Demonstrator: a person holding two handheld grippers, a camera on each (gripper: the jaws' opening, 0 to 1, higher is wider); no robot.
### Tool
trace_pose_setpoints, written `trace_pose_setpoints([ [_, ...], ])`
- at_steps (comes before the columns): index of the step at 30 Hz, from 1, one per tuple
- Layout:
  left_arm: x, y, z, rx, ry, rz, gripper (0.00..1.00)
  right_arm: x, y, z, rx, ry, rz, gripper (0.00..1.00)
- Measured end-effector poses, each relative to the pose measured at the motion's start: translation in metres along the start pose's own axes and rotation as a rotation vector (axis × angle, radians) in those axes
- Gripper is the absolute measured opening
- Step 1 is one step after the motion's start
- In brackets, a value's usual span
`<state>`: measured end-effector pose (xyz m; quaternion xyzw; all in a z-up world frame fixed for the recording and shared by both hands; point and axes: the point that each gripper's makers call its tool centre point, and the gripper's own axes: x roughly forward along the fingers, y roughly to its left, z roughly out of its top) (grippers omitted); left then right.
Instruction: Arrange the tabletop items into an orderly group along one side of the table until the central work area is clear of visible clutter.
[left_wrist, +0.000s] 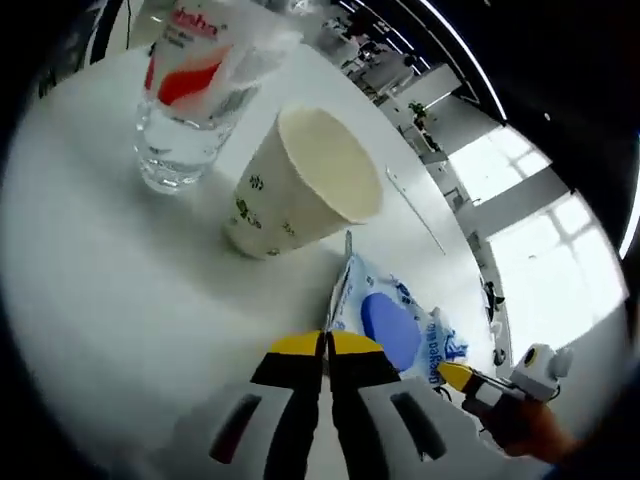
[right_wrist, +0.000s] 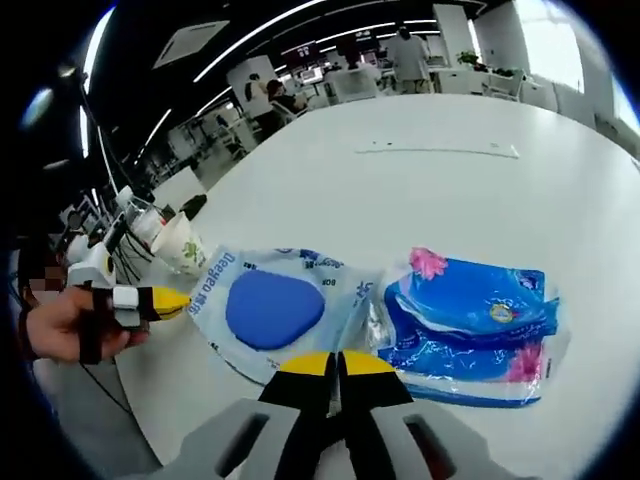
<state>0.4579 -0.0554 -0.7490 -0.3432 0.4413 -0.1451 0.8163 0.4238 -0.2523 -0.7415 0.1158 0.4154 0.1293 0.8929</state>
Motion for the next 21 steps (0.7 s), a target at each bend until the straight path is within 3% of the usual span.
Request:
trace_pose_setpoints([
  [7, 0.002, 0.005, 0.011, -0.03, -0.043, 0.018, 0.0, 0.01, 0.005, 0.009, 0.001, -0.003, 0.01, 0.0],
  [21, 0.005, 0.006, 0.014, -0.029, -0.046, 0.012, 0.0, 0.015, -0.001, 0.016, 0.01, -0.011, 0.007, 0.0],
])
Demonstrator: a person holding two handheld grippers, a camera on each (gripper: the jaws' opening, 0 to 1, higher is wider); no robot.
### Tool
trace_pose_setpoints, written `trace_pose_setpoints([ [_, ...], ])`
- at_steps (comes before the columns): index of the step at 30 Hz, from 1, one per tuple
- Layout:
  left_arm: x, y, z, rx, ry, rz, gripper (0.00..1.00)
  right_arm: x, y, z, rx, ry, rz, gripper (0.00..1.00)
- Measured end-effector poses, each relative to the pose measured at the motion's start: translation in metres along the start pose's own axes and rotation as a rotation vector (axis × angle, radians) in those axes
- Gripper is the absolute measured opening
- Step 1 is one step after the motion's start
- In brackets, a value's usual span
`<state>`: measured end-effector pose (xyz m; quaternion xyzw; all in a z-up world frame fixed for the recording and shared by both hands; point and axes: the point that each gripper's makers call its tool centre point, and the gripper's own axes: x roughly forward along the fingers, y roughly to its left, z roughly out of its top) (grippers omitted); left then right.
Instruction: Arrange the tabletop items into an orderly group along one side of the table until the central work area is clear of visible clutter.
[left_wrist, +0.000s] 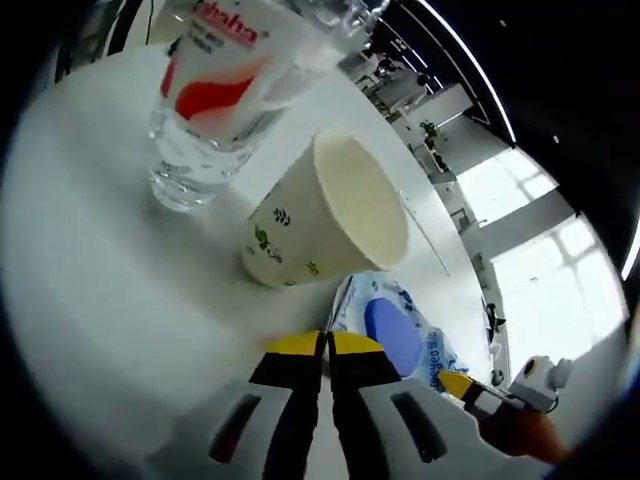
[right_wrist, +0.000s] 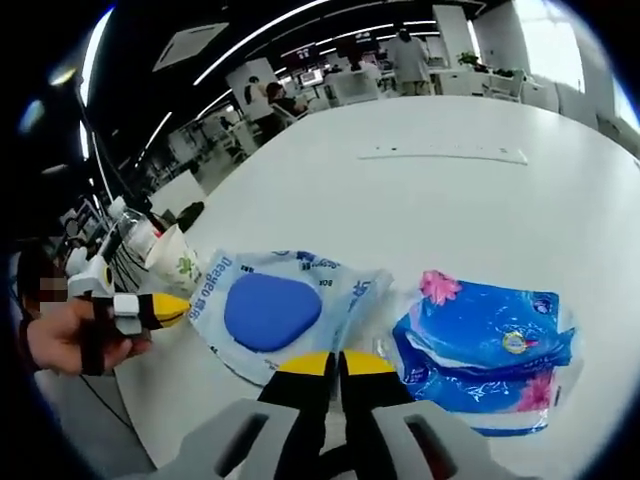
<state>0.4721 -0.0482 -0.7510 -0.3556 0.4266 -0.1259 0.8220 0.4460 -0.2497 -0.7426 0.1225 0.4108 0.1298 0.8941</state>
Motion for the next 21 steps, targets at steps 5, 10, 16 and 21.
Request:
trace_pose_setpoints([
  [5, 0.0, -0.005, 0.005, -0.006, -0.021, -0.033, 0.0, -0.001, -0.001, 0.002, 0.004, -0.006, -0.008, 0.02],
  [10, -0.003, 0.0, 0.002, 0.015, -0.004, -0.015, 0.05, -0.002, -0.002, -0.001, 0.008, -0.003, -0.016, 0.08],
  [16, -0.01, 0.004, 0.0, 0.015, -0.003, -0.016, 0.06, -0.006, -0.001, -0.008, 0.015, 0.0, -0.014, 0.11],
  [21, -0.013, 0.006, 0.002, 0.028, -0.005, -0.019, 0.06, -0.01, -0.001, -0.012, 0.013, 0.001, -0.014, 0.11],
])
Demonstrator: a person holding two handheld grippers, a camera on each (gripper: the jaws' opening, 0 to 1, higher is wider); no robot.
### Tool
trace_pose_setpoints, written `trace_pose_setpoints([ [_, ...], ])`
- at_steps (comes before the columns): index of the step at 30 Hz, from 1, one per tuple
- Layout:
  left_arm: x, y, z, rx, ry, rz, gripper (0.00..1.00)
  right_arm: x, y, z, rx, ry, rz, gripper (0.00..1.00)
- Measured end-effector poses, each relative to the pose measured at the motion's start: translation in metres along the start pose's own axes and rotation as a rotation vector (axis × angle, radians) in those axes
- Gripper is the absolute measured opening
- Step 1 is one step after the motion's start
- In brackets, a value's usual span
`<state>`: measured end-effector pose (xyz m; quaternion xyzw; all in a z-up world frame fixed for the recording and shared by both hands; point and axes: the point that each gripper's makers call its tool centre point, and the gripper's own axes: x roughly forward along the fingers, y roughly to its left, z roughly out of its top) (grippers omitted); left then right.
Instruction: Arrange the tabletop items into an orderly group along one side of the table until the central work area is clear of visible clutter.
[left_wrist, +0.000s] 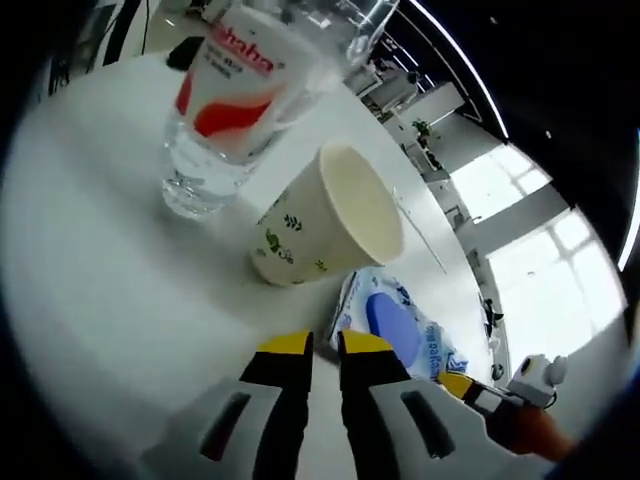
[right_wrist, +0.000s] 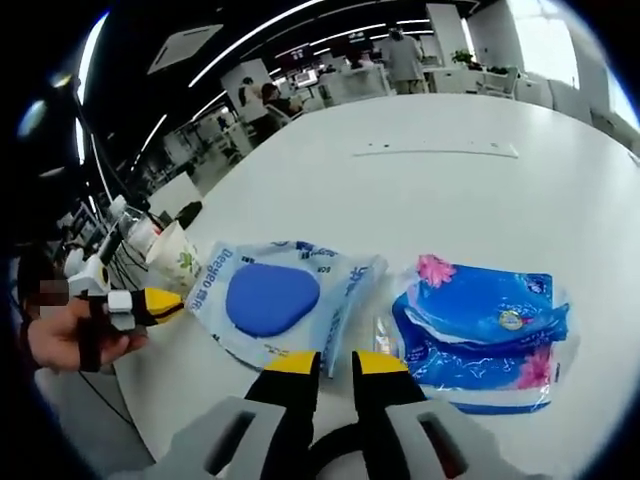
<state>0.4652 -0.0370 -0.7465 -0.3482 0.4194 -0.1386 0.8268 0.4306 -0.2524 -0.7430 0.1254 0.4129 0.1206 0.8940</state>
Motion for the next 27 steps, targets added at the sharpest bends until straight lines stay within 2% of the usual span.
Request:
trace_pose_setpoints([
  [6, -0.008, 0.0, -0.004, 0.034, 0.007, -0.001, 0.07, -0.005, -0.003, -0.004, 0.009, -0.006, -0.005, 0.1],
  [13, -0.017, -0.002, -0.018, 0.06, 0.023, -0.005, 0.07, -0.015, -0.004, -0.008, 0.022, -0.018, -0.003, 0.12],
  [17, -0.019, -0.007, -0.034, 0.123, 0.066, -0.019, 0.07, -0.02, -0.011, -0.013, 0.016, -0.019, -0.019, 0.1],
  [18, -0.02, -0.008, -0.04, 0.164, 0.09, -0.021, 0.07, -0.022, -0.013, -0.015, 0.021, -0.019, -0.024, 0.1],
  [22, -0.021, -0.013, -0.053, 0.191, 0.11, -0.029, 0.07, -0.031, -0.02, -0.02, 0.046, -0.03, -0.032, 0.1],
  [24, -0.022, -0.019, -0.064, 0.244, 0.143, -0.041, 0.07, -0.035, -0.023, -0.022, 0.049, -0.037, -0.033, 0.11],
  [27, -0.021, -0.028, -0.074, 0.268, 0.161, -0.061, 0.07, -0.042, -0.031, -0.023, 0.059, -0.049, -0.046, 0.11],
])
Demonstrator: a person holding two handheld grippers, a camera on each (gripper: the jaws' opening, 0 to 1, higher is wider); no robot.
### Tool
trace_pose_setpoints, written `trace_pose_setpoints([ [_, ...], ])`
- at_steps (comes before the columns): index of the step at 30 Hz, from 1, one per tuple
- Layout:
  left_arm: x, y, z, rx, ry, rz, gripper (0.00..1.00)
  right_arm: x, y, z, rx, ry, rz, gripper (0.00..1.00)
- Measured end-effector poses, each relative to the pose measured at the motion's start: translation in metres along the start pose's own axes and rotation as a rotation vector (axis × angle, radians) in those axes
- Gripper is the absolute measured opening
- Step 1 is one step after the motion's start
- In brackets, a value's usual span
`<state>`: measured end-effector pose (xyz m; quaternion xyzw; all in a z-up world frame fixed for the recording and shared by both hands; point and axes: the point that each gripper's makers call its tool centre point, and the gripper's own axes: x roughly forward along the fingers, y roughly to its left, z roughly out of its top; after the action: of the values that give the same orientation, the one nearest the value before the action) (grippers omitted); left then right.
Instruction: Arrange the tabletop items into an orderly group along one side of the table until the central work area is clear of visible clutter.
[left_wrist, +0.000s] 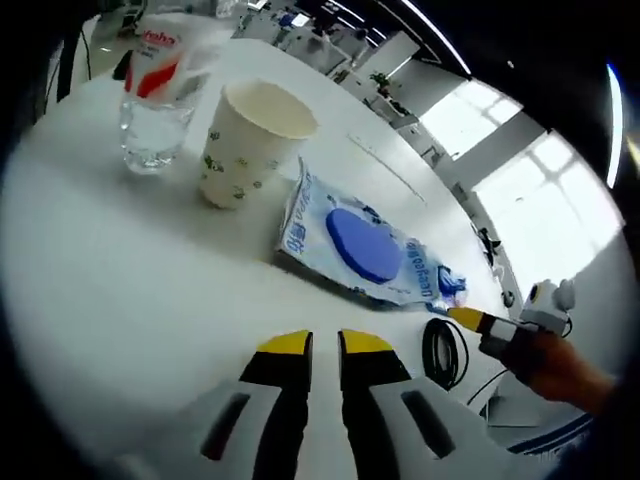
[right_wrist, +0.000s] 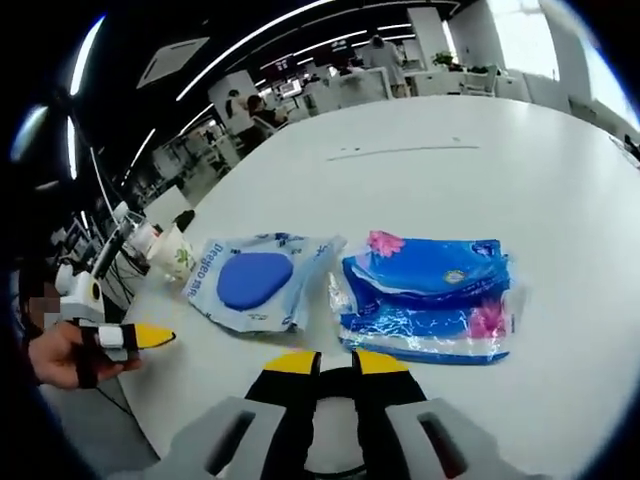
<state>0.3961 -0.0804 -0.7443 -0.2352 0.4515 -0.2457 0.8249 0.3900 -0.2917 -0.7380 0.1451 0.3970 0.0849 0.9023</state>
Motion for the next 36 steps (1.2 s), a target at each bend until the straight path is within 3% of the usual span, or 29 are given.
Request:
trace_pose_setpoints([
  [5, 0.01, -0.023, -0.015, 0.103, 0.058, -0.038, 0.07, -0.012, -0.017, -0.004, 0.021, -0.01, -0.026, 0.1],
  [12, 0.026, -0.061, -0.03, 0.17, 0.1, -0.1, 0.07, -0.031, -0.048, -0.006, 0.063, -0.039, -0.087, 0.09],
  [20, 0.042, -0.09, -0.041, 0.271, 0.146, -0.131, 0.09, -0.041, -0.087, -0.003, 0.146, -0.053, -0.161, 0.1],
  [28, 0.063, -0.125, -0.032, 0.355, 0.138, -0.157, 0.08, -0.04, -0.105, 0.009, 0.143, -0.061, -0.172, 0.1],
  [36, 0.085, -0.153, -0.003, 0.376, 0.089, -0.17, 0.07, -0.036, -0.113, 0.016, 0.143, -0.055, -0.169, 0.11],
])
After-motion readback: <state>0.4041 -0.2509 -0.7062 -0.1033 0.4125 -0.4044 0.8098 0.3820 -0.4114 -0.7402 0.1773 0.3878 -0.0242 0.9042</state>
